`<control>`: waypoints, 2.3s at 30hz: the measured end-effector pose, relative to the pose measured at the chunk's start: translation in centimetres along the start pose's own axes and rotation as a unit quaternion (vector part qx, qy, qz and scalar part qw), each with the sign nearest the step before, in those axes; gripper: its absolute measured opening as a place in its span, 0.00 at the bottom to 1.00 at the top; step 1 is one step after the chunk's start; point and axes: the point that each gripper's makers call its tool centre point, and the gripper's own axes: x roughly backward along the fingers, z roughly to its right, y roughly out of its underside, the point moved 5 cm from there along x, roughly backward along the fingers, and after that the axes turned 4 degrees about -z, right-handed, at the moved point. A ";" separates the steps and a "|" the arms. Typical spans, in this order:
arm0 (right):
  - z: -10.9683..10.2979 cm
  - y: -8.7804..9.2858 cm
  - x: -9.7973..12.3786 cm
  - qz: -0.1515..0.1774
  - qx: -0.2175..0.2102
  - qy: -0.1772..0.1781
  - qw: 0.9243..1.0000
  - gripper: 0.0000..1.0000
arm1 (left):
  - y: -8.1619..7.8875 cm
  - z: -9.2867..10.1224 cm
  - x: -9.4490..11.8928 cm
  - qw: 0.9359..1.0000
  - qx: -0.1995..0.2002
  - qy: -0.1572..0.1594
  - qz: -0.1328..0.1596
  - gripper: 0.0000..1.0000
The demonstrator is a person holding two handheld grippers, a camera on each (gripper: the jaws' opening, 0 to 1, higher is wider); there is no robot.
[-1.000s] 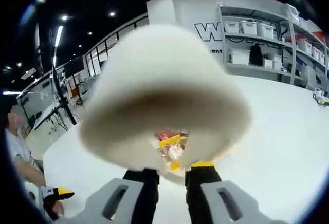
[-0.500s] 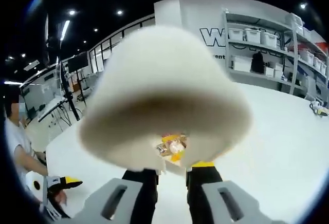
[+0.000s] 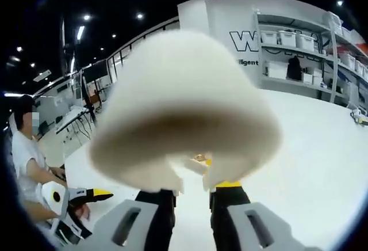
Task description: Place the target food into the container with the food tongs after gripping and lifting it, then release it inside without dropping or visibly crushing the food.
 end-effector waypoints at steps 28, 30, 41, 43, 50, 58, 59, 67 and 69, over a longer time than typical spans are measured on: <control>-2.0 4.9 4.9 0.007 0.046 -0.013 0.999 0.18 | 0.3 0.2 0.0 0.999 0.033 0.036 -0.014 0.72; -2.1 5.0 5.1 0.006 0.052 -0.011 0.999 0.18 | 0.3 0.3 0.1 0.999 0.034 0.036 -0.014 0.72; -3.0 5.3 6.4 0.026 0.045 -0.022 0.998 0.19 | 0.2 0.2 0.1 0.998 0.040 0.040 -0.010 0.69; -3.0 5.4 6.6 0.033 0.047 -0.020 0.998 0.19 | 0.1 0.3 0.1 0.998 0.045 0.045 -0.009 0.69; -3.2 6.2 6.6 0.056 0.021 -0.040 0.997 0.20 | 0.2 0.4 0.0 0.996 0.064 0.054 -0.016 0.68; -3.8 6.5 7.0 0.109 -0.006 -0.065 0.992 0.20 | -0.8 0.8 0.1 0.993 0.084 0.077 -0.011 0.64; -3.9 6.5 7.1 0.108 -0.006 -0.069 0.992 0.20 | -1.0 1.0 0.0 0.993 0.080 0.087 -0.016 0.63; -4.4 6.4 6.9 0.109 -0.012 -0.085 0.990 0.20 | -2.2 2.7 -0.8 0.990 0.048 0.129 -0.016 0.60; -4.6 6.4 7.1 0.115 -0.015 -0.096 0.989 0.20 | -2.8 3.1 -1.0 0.989 0.051 0.141 -0.006 0.59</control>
